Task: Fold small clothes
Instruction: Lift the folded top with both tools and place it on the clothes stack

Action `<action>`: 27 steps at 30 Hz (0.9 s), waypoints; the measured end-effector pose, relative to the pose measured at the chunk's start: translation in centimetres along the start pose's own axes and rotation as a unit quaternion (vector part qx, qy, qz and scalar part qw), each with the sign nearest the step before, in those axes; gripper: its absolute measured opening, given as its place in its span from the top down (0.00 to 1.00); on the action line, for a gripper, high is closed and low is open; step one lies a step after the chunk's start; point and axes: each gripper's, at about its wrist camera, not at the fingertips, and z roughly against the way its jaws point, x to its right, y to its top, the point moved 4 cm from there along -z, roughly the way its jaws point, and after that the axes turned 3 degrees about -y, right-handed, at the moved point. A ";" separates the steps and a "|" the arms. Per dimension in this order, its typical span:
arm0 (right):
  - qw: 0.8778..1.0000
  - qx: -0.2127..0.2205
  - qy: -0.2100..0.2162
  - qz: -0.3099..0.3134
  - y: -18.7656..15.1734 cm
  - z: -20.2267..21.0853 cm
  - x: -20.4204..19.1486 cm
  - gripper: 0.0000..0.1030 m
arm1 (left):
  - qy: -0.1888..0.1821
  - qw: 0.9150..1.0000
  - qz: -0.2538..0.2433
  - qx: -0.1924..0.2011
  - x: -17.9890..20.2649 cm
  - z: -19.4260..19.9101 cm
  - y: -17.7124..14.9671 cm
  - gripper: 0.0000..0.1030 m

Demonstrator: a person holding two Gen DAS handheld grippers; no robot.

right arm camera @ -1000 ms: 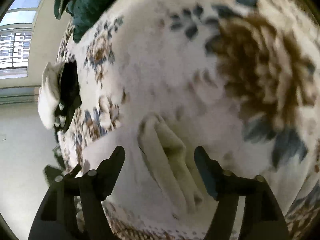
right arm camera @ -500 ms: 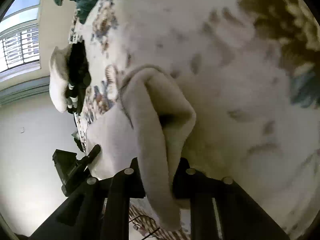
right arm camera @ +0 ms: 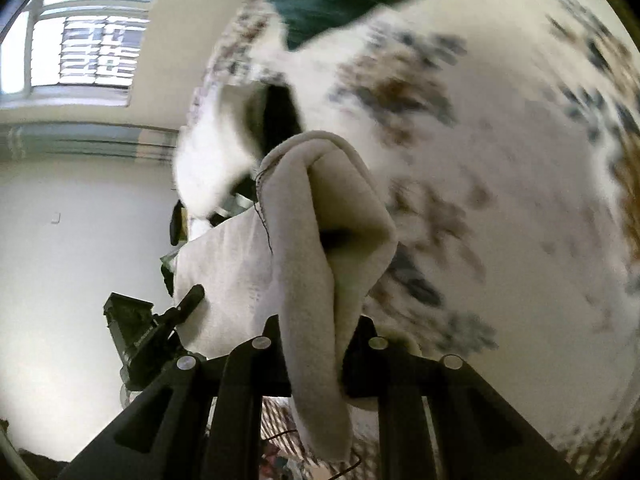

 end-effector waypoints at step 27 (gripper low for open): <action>0.976 0.054 -0.185 0.104 23.6 -21.4 -23.5 0.34 | 0.274 0.946 -0.166 0.044 -7.3 -3.2 24.8 0.08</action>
